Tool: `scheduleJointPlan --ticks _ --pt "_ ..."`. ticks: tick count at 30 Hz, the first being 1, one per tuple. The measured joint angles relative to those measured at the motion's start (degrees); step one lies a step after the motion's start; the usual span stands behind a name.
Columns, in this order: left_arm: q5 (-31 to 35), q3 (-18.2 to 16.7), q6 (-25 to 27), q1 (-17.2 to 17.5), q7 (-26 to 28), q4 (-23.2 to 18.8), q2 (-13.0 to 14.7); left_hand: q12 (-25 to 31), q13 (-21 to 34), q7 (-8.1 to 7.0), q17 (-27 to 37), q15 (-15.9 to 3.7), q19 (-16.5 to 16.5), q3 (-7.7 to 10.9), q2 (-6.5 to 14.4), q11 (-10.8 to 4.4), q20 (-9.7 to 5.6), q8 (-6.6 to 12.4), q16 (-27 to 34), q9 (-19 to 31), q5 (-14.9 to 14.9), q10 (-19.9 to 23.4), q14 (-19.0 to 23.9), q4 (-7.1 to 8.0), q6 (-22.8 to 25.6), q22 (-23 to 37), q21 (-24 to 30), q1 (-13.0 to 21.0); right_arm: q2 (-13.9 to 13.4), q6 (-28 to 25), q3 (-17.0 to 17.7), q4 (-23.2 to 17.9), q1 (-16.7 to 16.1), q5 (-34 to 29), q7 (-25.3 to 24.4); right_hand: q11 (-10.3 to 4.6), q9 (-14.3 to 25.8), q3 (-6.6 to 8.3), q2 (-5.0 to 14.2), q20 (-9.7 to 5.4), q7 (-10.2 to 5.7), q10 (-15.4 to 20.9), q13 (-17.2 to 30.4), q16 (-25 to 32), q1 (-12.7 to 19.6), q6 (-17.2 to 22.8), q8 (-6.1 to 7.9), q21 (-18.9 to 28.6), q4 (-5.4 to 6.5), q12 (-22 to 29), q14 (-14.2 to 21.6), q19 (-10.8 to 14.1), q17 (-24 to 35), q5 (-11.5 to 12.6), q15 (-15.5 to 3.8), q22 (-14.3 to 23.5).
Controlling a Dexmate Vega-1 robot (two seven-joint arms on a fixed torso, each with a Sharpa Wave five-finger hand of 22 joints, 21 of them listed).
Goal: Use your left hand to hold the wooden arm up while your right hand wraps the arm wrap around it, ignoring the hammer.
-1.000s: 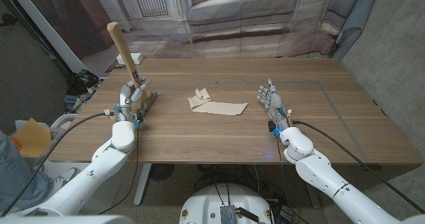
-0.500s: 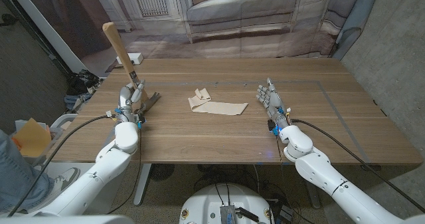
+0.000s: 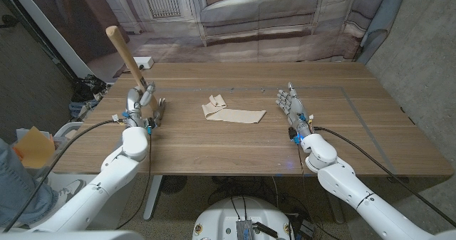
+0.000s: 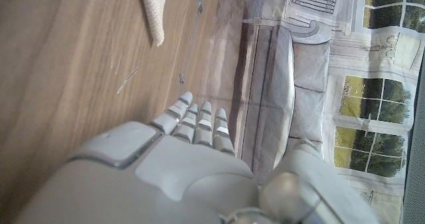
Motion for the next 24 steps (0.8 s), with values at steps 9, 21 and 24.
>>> scheduleJointPlan --ticks 9,21,24 --pt "0.2 -0.5 1.3 0.6 -0.5 -2.5 0.7 0.9 0.2 -0.02 0.0 -0.63 4.0 3.13 -1.1 -0.09 -0.25 1.30 0.8 0.8 -0.1 6.0 6.0 0.87 5.4 -0.3 1.2 -2.2 -0.7 0.8 0.5 -0.8 -0.9 -1.1 -0.7 -0.26 0.0 0.04 0.53 -0.23 0.23 0.9 0.0 0.2 0.5 0.3 0.00 0.0 -0.27 0.0 1.1 1.1 0.0 0.0 -0.40 0.0" --pt "2.5 -0.8 4.2 1.1 2.9 -4.7 -0.2 16.2 15.0 -3.91 7.6 -6.05 19.2 5.83 -3.8 -4.87 -3.97 18.94 10.9 12.9 -2.0 30.2 32.3 -0.81 26.3 1.7 7.9 -11.9 -1.7 0.6 1.2 -2.3 -1.7 -1.8 -1.7 -0.72 0.0 0.39 0.98 -0.12 -0.19 3.4 0.0 0.9 1.0 2.1 0.00 0.5 -0.87 0.9 4.3 4.4 0.0 0.0 -0.81 0.0" --pt "3.3 -0.8 5.1 1.1 4.5 -5.5 -1.3 22.6 23.4 -4.95 13.7 -7.12 23.1 5.33 -5.7 -5.65 -5.85 24.57 17.9 18.6 -2.0 33.1 36.5 -2.24 28.4 5.7 12.7 -12.5 -1.9 0.1 1.3 -2.7 -1.9 -2.0 -1.9 -0.73 0.0 0.39 0.98 -0.21 -0.21 3.8 0.0 0.9 1.0 2.3 0.00 0.5 -0.87 0.9 4.3 4.5 0.0 0.0 -0.81 0.0"
